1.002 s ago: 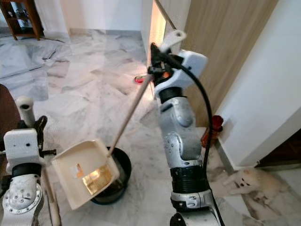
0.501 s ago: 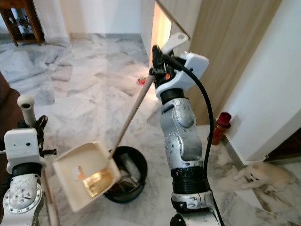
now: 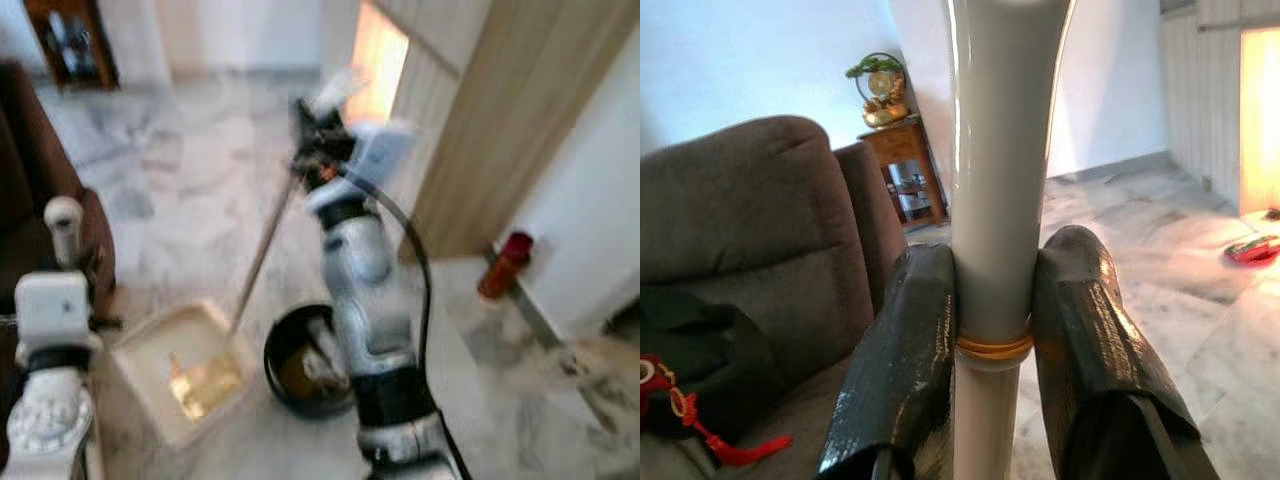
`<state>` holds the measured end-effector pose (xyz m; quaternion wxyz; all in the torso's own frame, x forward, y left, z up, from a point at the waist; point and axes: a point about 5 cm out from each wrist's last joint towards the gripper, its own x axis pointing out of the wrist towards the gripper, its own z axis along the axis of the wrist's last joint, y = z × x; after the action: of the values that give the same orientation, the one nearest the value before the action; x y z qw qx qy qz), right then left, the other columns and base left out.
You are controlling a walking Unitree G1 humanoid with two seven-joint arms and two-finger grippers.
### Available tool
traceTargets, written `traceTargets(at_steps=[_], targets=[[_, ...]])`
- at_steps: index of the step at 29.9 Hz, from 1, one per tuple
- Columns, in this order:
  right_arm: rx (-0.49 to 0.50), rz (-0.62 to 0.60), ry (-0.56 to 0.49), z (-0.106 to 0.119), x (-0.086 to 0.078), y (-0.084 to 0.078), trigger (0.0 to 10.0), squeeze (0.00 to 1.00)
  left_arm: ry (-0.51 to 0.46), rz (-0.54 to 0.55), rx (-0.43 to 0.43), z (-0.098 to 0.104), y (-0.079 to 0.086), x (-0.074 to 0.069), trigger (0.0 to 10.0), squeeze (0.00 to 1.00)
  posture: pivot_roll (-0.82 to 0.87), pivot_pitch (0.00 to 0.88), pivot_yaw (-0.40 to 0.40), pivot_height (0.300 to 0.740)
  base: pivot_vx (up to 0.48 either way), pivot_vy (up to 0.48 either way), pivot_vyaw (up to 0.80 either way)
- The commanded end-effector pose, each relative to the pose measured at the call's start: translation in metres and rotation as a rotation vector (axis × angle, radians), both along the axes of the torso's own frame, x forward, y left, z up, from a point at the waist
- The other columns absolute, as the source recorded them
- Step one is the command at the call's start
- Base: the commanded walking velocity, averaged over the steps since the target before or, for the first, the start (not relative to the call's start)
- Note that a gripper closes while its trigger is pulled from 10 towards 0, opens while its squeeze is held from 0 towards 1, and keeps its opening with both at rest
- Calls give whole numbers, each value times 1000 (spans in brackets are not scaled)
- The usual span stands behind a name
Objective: Sweep floor
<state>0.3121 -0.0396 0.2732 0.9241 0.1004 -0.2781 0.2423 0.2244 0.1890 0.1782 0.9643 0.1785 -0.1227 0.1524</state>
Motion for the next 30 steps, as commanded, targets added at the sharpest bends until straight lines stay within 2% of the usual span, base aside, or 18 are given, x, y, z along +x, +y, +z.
traceTargets(at_steps=[1, 7, 30], targets=[[52, 25, -108, 23, -10, 1, 10000, 0, -19, 15, 25, 4, 3, -2, 10000, 0, 98, 48, -60, 740, 0, -446, 0], [41, 23, -105, 21, -9, 1, 10000, 0, -17, 21, 21, 3, 3, -2, 10000, 0, 98, 48, -61, 740, 0, -439, 0], [28, 27, -101, 18, -9, 2, 10000, 0, -30, 33, 23, 6, 4, -3, 10000, 0, 103, 43, -65, 740, 0, 0, 0]])
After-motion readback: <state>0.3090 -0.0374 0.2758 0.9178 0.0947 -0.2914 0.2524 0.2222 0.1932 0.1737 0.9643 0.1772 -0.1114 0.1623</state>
